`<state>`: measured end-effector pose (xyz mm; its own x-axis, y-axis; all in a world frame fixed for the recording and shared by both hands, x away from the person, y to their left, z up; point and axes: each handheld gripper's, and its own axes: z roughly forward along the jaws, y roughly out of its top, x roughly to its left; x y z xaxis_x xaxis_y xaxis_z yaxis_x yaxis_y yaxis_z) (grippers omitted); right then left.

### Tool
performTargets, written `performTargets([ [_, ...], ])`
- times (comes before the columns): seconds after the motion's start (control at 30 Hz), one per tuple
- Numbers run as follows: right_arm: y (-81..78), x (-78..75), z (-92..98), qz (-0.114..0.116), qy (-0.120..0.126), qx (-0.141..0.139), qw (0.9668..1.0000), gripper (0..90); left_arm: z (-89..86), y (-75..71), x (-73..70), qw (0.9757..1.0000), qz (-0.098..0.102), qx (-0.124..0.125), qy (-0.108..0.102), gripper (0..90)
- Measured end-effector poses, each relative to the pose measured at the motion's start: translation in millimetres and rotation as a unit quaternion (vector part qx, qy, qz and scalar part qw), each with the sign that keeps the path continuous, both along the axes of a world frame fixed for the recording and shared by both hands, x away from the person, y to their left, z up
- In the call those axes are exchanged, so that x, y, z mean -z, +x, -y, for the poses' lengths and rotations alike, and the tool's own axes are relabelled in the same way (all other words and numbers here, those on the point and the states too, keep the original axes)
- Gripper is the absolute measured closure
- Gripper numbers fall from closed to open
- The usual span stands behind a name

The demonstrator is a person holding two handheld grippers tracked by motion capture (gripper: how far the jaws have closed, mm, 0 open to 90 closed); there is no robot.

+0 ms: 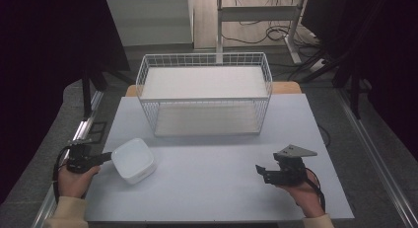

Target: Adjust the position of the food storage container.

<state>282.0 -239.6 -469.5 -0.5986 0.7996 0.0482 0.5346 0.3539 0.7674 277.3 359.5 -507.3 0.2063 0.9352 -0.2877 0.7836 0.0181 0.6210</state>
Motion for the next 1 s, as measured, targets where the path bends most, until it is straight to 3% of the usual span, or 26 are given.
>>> performTargets([
  [0.53, 0.1, 1.0, -2.5, -0.004, -0.003, -0.002, 1.0000, 20.6, 53.1, 14.7, -2.6, 0.9980, -0.004, 0.062, 0.005, 89.8],
  [0.77, 0.2, 1.7, -3.3, -0.005, -0.004, -0.004, 1.0000, 20.6, 72.8, 17.4, -3.7, 0.9971, 0.000, 0.076, 0.005, 89.7],
  [1.0, 0.0, 1.8, -3.8, -0.006, -0.005, -0.004, 1.0000, 20.6, 88.7, 17.9, -3.9, 0.9955, -0.001, 0.094, -0.007, 89.8],
])
